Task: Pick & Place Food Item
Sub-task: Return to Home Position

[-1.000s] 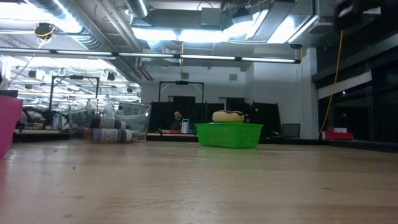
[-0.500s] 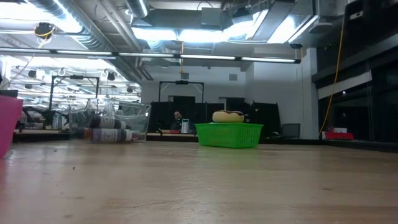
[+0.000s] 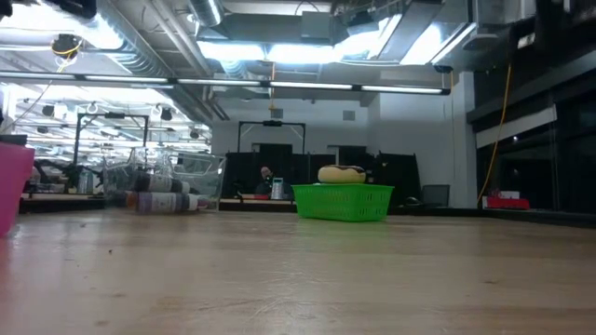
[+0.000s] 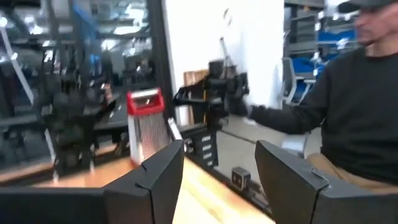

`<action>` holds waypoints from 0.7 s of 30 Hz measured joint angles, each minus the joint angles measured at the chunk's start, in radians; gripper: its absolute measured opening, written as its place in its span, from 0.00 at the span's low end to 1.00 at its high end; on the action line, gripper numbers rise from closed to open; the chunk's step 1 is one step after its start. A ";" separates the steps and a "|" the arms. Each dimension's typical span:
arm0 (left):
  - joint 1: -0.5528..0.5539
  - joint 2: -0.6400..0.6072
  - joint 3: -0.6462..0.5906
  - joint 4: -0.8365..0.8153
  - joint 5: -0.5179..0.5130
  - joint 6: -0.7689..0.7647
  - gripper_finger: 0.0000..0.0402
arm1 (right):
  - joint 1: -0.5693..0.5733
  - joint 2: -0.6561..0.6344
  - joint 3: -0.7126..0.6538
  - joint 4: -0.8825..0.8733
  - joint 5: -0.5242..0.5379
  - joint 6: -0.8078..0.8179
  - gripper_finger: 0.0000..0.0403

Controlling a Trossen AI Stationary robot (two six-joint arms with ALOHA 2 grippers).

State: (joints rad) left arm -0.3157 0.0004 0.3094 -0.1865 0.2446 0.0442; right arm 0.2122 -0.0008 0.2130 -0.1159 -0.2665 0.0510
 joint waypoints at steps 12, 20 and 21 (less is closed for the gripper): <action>0.000 0.000 -0.148 0.039 -0.033 0.008 0.48 | 0.015 0.035 -0.199 0.177 0.056 -0.016 0.56; 0.000 0.008 -0.265 0.137 -0.040 0.024 0.49 | 0.015 0.034 -0.197 0.168 0.039 -0.025 0.56; 0.000 0.001 -0.267 0.138 -0.033 0.036 0.49 | 0.015 0.034 -0.197 0.168 0.039 -0.020 0.56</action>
State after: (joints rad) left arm -0.3157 0.0019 0.0429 -0.0484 0.2119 0.0805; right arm 0.2272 0.0330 0.0158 0.0521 -0.2279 0.0305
